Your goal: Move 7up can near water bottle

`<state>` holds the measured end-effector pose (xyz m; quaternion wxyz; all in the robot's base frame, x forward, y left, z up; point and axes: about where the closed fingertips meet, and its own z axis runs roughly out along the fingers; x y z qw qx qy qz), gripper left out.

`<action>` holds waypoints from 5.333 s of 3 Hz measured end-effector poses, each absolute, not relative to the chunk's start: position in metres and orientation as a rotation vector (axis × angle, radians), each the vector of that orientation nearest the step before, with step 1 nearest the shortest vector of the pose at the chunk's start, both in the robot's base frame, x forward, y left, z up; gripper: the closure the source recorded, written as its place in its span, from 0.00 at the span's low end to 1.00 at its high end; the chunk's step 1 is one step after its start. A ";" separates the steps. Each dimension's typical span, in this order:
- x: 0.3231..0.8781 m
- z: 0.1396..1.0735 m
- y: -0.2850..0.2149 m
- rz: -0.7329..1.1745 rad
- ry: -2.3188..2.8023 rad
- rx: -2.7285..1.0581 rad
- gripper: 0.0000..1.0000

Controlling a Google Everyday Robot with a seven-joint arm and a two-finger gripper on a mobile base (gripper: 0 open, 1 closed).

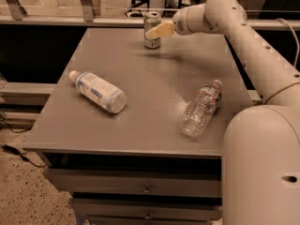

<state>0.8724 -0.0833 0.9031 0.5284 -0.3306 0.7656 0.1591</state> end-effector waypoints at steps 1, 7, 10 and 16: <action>0.881 0.901 -0.072 0.406 1.825 -0.786 0.13; 0.732 0.933 -0.156 0.532 1.880 -0.895 1.00; 0.637 0.900 -0.183 0.556 1.863 -0.954 0.67; 0.614 0.893 -0.257 0.437 1.944 -0.847 0.00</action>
Offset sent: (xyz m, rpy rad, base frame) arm 0.0155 0.0153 0.0107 0.0709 0.0357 0.0290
